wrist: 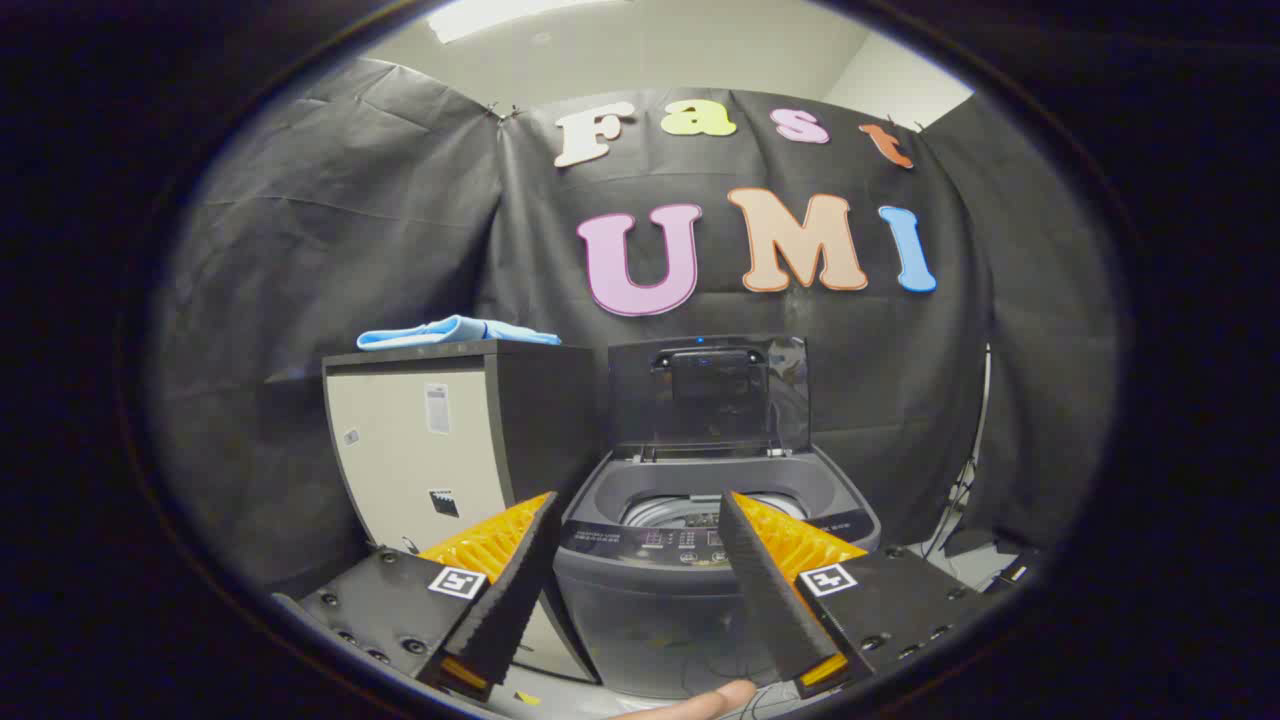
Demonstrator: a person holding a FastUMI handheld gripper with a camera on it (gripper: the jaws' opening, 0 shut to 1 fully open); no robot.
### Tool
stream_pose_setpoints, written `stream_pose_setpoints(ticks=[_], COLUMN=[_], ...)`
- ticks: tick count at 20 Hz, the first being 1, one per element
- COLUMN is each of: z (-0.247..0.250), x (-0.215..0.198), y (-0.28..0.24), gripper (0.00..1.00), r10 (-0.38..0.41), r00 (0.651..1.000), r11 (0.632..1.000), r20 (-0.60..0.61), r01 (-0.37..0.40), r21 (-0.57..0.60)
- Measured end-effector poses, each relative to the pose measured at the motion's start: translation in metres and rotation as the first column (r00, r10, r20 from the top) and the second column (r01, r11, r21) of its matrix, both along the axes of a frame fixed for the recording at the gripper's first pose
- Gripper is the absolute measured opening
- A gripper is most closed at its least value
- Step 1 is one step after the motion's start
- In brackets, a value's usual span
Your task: Put the clothes into the washing machine and then close the washing machine lid.
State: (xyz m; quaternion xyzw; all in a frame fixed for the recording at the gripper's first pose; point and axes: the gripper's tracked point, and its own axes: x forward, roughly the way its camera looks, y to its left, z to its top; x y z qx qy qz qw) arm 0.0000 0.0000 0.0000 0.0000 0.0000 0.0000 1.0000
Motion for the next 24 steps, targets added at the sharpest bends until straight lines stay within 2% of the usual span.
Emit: stream_pose_setpoints(ticks=[3, 13, 17, 24], z=[0.009, 0.012, 0.021, 0.057], x=[-0.001, 0.014, 0.027, 0.059], y=[0.007, 0.007, 0.028, 0.060], gripper=[0.98, 0.98, 0.98, 0.98], r10=[0.009, -0.019, -0.009, -0.043], r00=[1.000, 1.000, 1.000, 0.999], r11=[1.000, 1.000, 1.000, 0.998], r20=[0.030, 0.007, -0.008, 0.015], r01=[-0.009, 0.019, 0.009, 0.042], r21=[0.005, -0.011, -0.010, 0.041])
